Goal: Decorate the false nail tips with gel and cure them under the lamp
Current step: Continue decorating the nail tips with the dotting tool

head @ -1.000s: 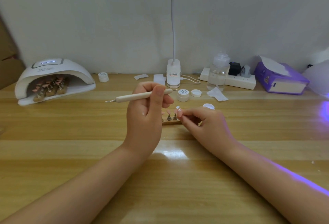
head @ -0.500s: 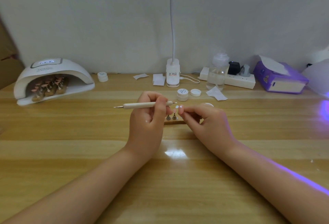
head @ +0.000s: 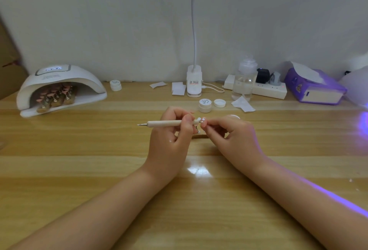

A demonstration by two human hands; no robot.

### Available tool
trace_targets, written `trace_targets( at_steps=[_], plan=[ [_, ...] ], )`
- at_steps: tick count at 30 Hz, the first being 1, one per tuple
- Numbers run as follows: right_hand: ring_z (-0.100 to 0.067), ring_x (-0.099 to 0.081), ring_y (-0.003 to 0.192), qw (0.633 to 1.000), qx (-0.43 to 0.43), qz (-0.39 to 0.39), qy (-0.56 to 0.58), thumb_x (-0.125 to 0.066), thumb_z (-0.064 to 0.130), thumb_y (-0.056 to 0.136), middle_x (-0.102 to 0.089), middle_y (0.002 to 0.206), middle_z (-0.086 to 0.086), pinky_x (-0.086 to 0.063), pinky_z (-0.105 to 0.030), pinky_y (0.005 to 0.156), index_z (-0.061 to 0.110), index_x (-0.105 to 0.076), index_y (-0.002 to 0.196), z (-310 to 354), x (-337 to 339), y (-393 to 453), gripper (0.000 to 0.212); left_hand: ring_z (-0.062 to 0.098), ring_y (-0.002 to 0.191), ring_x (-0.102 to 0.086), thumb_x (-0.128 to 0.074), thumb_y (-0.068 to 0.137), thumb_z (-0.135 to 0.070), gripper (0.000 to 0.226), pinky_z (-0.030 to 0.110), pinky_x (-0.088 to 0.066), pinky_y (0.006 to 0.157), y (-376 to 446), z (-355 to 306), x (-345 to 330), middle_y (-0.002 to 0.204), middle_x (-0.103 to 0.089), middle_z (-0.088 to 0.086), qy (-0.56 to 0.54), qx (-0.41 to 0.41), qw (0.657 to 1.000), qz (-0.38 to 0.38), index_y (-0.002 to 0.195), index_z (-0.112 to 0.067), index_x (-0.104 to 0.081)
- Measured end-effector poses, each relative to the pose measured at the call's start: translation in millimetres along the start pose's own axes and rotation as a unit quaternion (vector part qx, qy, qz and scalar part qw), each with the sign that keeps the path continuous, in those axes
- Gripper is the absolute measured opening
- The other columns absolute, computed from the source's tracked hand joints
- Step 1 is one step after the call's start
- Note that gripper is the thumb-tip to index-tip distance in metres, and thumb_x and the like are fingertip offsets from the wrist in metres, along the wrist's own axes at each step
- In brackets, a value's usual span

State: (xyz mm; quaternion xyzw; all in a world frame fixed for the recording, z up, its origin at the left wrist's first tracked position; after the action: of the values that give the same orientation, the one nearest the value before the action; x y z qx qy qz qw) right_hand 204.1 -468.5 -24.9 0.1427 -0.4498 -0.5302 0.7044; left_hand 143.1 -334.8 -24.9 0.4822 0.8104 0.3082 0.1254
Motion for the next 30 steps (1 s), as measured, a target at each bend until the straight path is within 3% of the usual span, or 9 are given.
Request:
trace_targets(
  at_steps=[5,11,15,21,25,30],
  plan=[
    [-0.014,-0.052,0.063,1.0,0.002,0.0,-0.003,-0.071,0.007,0.081,-0.065,0.064,0.007,-0.04,-0.016,0.061,0.015,-0.075,0.086,0.7,0.1,-0.1,0.01,0.013,0.068,-0.064,-0.047,0.086,-0.038,0.014,0.04,-0.054,0.065,-0.3,-1.0,-1.3,0.076,-0.065,0.0,0.005,0.001,1.0,0.003,0.081,-0.027,-0.053],
    [-0.012,-0.052,0.062,1.0,0.007,-0.001,-0.006,-0.071,0.007,0.081,-0.066,0.066,0.007,-0.04,-0.016,0.062,0.015,-0.075,0.087,0.4,-0.4,-0.3,0.011,0.014,0.068,-0.065,-0.05,0.089,-0.032,0.011,0.044,-0.053,0.065,-1.5,-0.4,-0.9,0.075,-0.064,0.0,0.017,0.005,1.0,0.002,0.081,-0.026,-0.053],
    [-0.01,-0.051,0.061,1.0,0.012,-0.003,-0.014,-0.071,0.008,0.082,-0.066,0.066,0.006,-0.04,-0.015,0.061,0.016,-0.075,0.088,-0.2,-0.3,-0.3,0.01,0.008,0.066,-0.065,-0.048,0.091,-0.022,0.012,0.04,-0.055,0.066,-0.4,2.3,-1.0,0.072,-0.066,-0.005,0.021,0.008,1.0,0.0,0.081,-0.026,-0.054],
    [-0.01,-0.051,0.06,1.0,0.009,-0.005,-0.011,-0.071,0.009,0.082,-0.066,0.065,0.004,-0.042,-0.018,0.06,0.016,-0.075,0.087,-2.0,-0.9,-0.2,0.01,0.006,0.067,-0.065,-0.047,0.087,-0.039,0.013,0.039,-0.055,0.065,-0.5,3.6,-1.1,0.071,-0.065,-0.012,0.015,0.007,1.0,0.0,0.081,-0.028,-0.053],
    [-0.011,-0.052,0.06,1.0,0.011,-0.005,-0.01,-0.072,0.008,0.082,-0.066,0.066,0.003,-0.043,-0.022,0.06,0.016,-0.075,0.087,-1.5,-0.8,-0.4,0.01,0.007,0.066,-0.065,-0.046,0.086,-0.039,0.015,0.04,-0.055,0.065,-0.6,4.1,-0.7,0.07,-0.065,-0.011,0.014,0.005,1.0,-0.003,0.081,-0.027,-0.054],
    [-0.013,-0.053,0.061,1.0,0.011,-0.002,-0.008,-0.072,0.007,0.081,-0.067,0.067,0.003,-0.044,-0.024,0.061,0.015,-0.075,0.088,-0.8,-0.9,-1.1,0.011,0.005,0.067,-0.065,-0.046,0.087,-0.039,0.015,0.03,-0.056,0.064,-0.2,3.8,-1.1,0.07,-0.066,-0.011,0.011,-0.005,1.0,0.0,0.081,-0.028,-0.054]
  ],
)
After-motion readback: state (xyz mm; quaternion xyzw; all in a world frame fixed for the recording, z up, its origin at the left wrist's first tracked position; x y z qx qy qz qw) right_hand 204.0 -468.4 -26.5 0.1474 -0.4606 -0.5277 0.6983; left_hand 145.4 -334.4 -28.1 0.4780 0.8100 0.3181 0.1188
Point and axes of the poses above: each hand's wrist, its own y-axis towards the middle knuckle, its own x-axis out of the back of the hand, z = x × y, the point moved 7 cm from there along y, towards the middle knuckle
